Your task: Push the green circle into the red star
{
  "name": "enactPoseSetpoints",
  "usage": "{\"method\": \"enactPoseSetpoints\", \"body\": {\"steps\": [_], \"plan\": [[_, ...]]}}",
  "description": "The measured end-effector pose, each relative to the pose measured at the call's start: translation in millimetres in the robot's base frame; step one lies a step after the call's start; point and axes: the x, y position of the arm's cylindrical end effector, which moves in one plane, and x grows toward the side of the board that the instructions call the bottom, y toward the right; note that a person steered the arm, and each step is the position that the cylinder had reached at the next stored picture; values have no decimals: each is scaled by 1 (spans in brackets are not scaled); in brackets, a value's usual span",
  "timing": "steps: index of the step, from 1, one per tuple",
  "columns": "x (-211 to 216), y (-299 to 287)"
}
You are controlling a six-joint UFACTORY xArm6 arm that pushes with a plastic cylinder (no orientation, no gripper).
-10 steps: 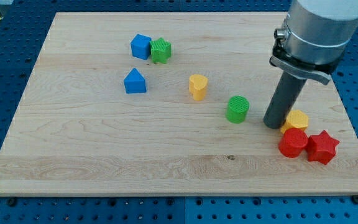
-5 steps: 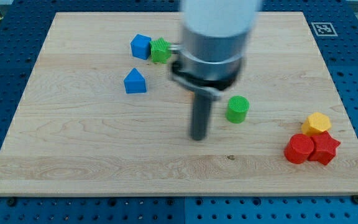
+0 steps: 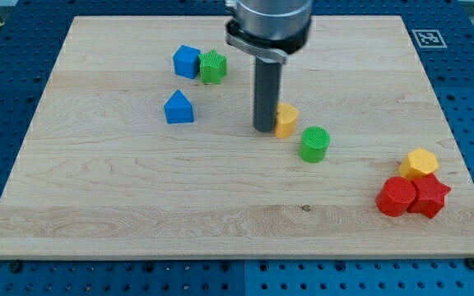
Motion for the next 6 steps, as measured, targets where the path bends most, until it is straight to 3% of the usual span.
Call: {"method": "enactPoseSetpoints", "body": {"steps": [2, 4, 6], "plan": [[37, 61], [34, 67], [48, 121]]}}
